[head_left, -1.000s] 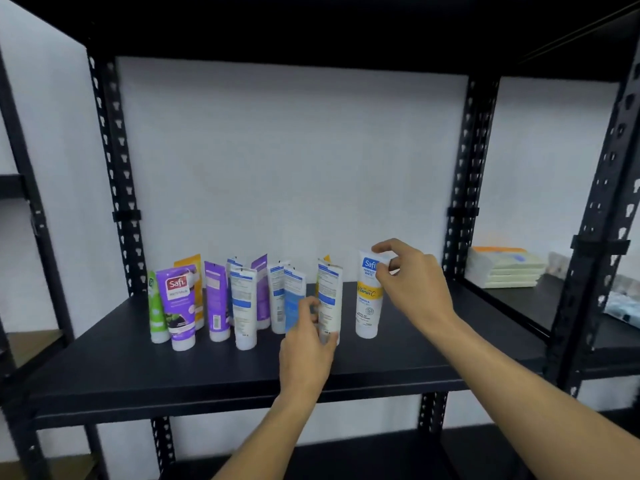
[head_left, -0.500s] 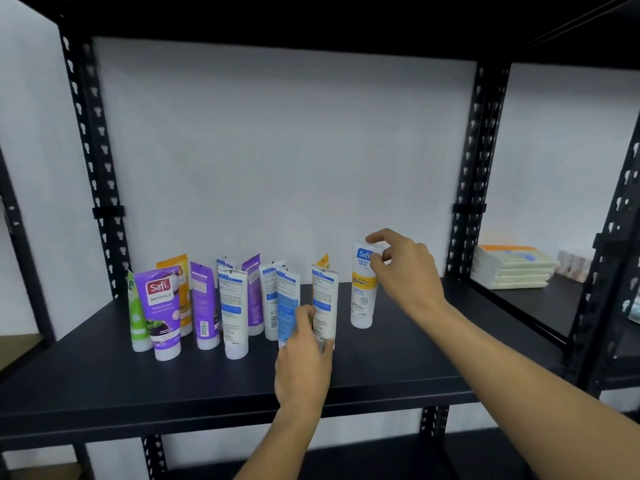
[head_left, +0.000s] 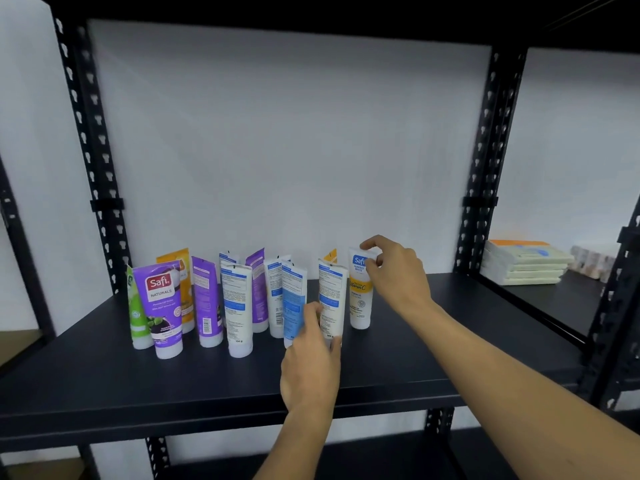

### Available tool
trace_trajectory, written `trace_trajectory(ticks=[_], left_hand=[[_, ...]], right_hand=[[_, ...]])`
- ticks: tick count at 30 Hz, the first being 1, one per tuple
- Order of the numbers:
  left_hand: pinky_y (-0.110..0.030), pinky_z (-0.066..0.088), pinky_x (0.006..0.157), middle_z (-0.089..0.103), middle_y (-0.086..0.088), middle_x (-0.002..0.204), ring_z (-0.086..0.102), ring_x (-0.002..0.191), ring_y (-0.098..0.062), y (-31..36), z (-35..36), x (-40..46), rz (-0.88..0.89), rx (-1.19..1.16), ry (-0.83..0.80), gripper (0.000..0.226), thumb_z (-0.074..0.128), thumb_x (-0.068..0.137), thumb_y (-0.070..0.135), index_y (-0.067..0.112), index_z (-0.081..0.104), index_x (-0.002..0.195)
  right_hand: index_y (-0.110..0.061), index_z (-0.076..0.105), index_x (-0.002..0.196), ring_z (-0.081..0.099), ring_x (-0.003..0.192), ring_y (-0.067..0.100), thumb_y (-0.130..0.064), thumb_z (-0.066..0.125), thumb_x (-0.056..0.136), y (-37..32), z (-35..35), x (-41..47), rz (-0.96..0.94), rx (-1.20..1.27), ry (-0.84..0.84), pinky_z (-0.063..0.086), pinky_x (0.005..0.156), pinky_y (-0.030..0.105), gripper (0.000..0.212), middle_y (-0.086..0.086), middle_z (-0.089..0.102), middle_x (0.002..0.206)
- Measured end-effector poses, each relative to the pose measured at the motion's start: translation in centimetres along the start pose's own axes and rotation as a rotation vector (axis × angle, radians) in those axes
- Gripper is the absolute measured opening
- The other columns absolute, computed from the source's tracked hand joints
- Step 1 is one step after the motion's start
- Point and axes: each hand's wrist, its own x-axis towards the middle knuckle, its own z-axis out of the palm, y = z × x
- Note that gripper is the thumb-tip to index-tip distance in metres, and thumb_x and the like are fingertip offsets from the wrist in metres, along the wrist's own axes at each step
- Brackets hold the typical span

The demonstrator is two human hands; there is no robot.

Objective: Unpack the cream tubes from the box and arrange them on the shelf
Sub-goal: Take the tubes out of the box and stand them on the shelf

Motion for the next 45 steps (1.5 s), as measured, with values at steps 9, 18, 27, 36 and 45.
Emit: trace_trajectory(ticks=[9,18,27,36,45], left_hand=[[-0.030,0.056,0.086,0.055,0.007,0.134,0.061,0.116,-0.015,-0.1,0.1,0.1,-0.004,0.010,0.001,0.057,0.067,0.091,0.034,0.039,0.026,0.129],[-0.029,0.055,0.085,0.058,0.005,0.130,0.059,0.116,-0.012,0.1,-0.8,-0.2,-0.056,-0.043,-0.078,0.054,0.068,0.090,0.031,0.035,0.032,0.130],[-0.024,0.052,0.075,0.063,0.005,0.111,0.056,0.087,-0.004,-0.2,-4.7,-3.1,0.064,0.099,-0.188,0.029,0.052,0.098,0.036,0.026,0.046,0.125],[-0.042,0.024,0.119,0.035,-0.001,0.156,0.028,0.146,-0.022,-2.8,-8.9,-3.7,0.191,0.563,-0.442,0.058,0.030,0.101,0.054,0.023,0.034,0.150],[-0.041,-0.004,0.122,-0.001,-0.001,0.165,-0.004,0.152,-0.022,-7.1,-11.0,-7.5,0.381,0.650,-0.339,0.067,0.036,0.101,0.037,0.025,0.000,0.157]], right_hand=[[-0.030,0.056,0.118,0.069,0.088,0.023,-0.019,0.054,0.098,0.4,1.3,-0.2,-0.048,0.045,-0.038,0.055,0.058,0.028,0.023,0.006,0.070,0.112],[-0.029,0.045,0.136,0.064,0.085,0.019,-0.016,0.051,0.101,0.5,0.1,-0.9,-0.043,0.071,-0.137,0.052,0.067,0.030,0.038,0.008,0.064,0.128],[-0.018,0.033,0.149,0.058,0.117,0.026,-0.031,0.054,0.099,1.1,-2.1,-4.6,0.066,-0.089,-0.303,0.051,0.092,0.039,0.056,0.011,0.059,0.133],[-0.019,0.031,0.154,0.028,0.147,0.028,-0.054,0.043,0.099,1.8,-0.5,-10.1,0.099,-0.280,-0.661,0.029,0.118,0.045,0.066,0.008,0.028,0.161],[-0.020,0.012,0.159,-0.002,0.153,0.028,-0.058,0.026,0.101,-0.3,2.4,-18.7,-0.051,-0.342,-0.453,0.002,0.123,0.050,0.070,0.007,0.005,0.166]])
